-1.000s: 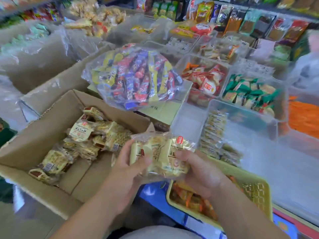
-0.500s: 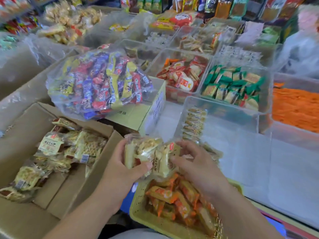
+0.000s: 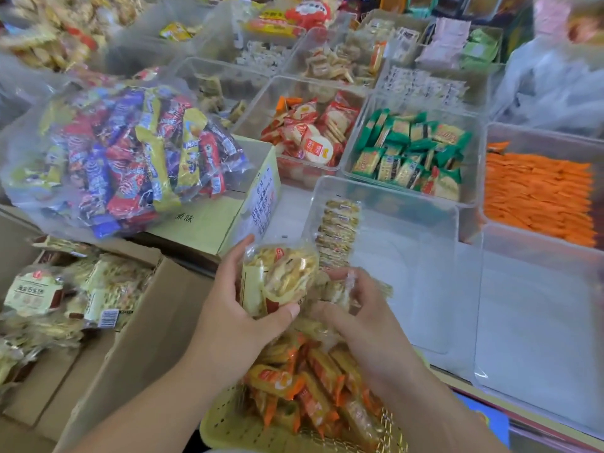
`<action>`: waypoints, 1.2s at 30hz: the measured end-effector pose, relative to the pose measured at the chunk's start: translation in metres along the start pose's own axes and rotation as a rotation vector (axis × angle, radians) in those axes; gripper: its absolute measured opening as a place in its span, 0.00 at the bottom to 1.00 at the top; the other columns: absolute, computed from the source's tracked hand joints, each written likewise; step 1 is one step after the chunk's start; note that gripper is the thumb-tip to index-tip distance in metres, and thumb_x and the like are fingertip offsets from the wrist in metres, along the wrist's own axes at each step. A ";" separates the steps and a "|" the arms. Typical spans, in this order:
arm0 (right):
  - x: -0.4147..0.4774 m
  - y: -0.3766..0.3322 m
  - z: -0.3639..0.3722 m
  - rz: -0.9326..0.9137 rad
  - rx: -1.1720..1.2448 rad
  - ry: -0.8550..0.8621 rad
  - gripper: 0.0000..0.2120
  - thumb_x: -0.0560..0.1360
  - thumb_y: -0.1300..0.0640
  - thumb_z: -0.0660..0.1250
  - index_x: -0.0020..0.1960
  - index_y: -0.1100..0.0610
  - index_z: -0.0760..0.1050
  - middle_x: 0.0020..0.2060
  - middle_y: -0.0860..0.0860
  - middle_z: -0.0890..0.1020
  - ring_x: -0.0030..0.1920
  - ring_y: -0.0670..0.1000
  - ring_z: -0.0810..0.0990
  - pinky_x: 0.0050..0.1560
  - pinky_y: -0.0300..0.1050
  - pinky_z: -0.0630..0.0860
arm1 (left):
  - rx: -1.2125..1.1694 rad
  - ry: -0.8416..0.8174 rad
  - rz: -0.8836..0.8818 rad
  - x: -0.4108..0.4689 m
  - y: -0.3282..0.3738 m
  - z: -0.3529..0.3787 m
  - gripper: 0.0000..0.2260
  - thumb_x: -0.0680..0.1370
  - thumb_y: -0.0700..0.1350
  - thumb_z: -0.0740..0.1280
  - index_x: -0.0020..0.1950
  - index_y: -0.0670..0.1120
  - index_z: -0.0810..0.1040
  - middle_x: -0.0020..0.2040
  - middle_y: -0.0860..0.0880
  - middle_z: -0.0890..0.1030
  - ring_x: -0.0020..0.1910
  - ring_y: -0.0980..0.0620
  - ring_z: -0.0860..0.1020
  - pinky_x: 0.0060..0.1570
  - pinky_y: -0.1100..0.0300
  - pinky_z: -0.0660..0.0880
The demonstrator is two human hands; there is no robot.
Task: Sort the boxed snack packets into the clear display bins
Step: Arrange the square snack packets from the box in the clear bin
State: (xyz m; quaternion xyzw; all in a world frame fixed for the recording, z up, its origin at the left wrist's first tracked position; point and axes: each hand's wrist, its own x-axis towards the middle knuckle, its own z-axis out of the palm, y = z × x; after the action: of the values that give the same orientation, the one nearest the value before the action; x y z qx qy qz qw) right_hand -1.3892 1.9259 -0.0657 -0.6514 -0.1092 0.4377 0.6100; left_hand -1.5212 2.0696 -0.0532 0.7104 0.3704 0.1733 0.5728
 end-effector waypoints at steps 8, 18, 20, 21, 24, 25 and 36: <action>0.041 0.002 -0.073 0.007 0.069 0.250 0.16 0.77 0.66 0.68 0.61 0.51 0.77 0.37 0.45 0.82 0.38 0.46 0.79 0.37 0.40 0.75 | -0.574 0.017 -0.288 0.021 -0.016 0.015 0.32 0.61 0.44 0.83 0.63 0.58 0.79 0.60 0.46 0.85 0.56 0.43 0.85 0.43 0.55 0.83; 0.144 0.035 -0.142 -0.088 -1.040 0.348 0.15 0.78 0.56 0.70 0.64 0.48 0.80 0.53 0.53 0.85 0.50 0.56 0.81 0.46 0.43 0.74 | -0.656 0.038 -0.329 0.019 -0.029 0.017 0.24 0.65 0.44 0.77 0.60 0.55 0.80 0.58 0.46 0.86 0.53 0.45 0.86 0.33 0.63 0.80; 0.155 0.049 -0.140 -0.016 -1.189 0.239 0.18 0.79 0.56 0.68 0.68 0.49 0.77 0.57 0.55 0.83 0.55 0.59 0.80 0.52 0.46 0.76 | -0.642 0.032 -0.328 0.018 -0.029 0.017 0.24 0.64 0.46 0.78 0.59 0.57 0.81 0.58 0.46 0.86 0.52 0.46 0.86 0.33 0.64 0.80; 0.158 0.054 -0.138 0.013 -1.216 0.187 0.16 0.79 0.55 0.68 0.67 0.50 0.78 0.56 0.55 0.84 0.54 0.59 0.80 0.53 0.48 0.78 | -0.637 0.027 -0.329 0.018 -0.029 0.017 0.24 0.64 0.46 0.78 0.59 0.58 0.81 0.59 0.47 0.86 0.53 0.45 0.86 0.35 0.64 0.80; 0.164 0.061 -0.134 0.029 -1.197 0.046 0.07 0.79 0.52 0.68 0.54 0.55 0.79 0.44 0.53 0.83 0.47 0.59 0.79 0.47 0.50 0.76 | -0.620 0.006 -0.333 0.018 -0.031 0.016 0.27 0.63 0.47 0.82 0.59 0.60 0.81 0.60 0.47 0.85 0.57 0.43 0.85 0.41 0.58 0.83; 0.165 0.062 -0.132 0.021 -1.192 0.007 0.06 0.81 0.52 0.66 0.52 0.54 0.78 0.42 0.52 0.82 0.46 0.59 0.79 0.45 0.49 0.74 | -0.614 0.003 -0.335 0.018 -0.031 0.016 0.27 0.63 0.47 0.83 0.60 0.60 0.81 0.60 0.47 0.85 0.57 0.43 0.85 0.43 0.56 0.83; 0.156 0.063 -0.115 0.007 -1.229 -0.189 0.15 0.86 0.50 0.53 0.46 0.55 0.72 0.42 0.53 0.78 0.45 0.58 0.77 0.47 0.51 0.73 | -0.668 0.016 -0.352 0.015 -0.028 0.014 0.27 0.66 0.45 0.78 0.64 0.55 0.79 0.61 0.45 0.85 0.58 0.42 0.84 0.45 0.53 0.84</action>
State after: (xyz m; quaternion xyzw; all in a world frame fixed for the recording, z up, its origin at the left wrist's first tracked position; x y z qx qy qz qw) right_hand -1.2408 1.9365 -0.2050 -0.8422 -0.3927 0.3529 0.1098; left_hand -1.5113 2.0731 -0.0866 0.4083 0.4145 0.1892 0.7910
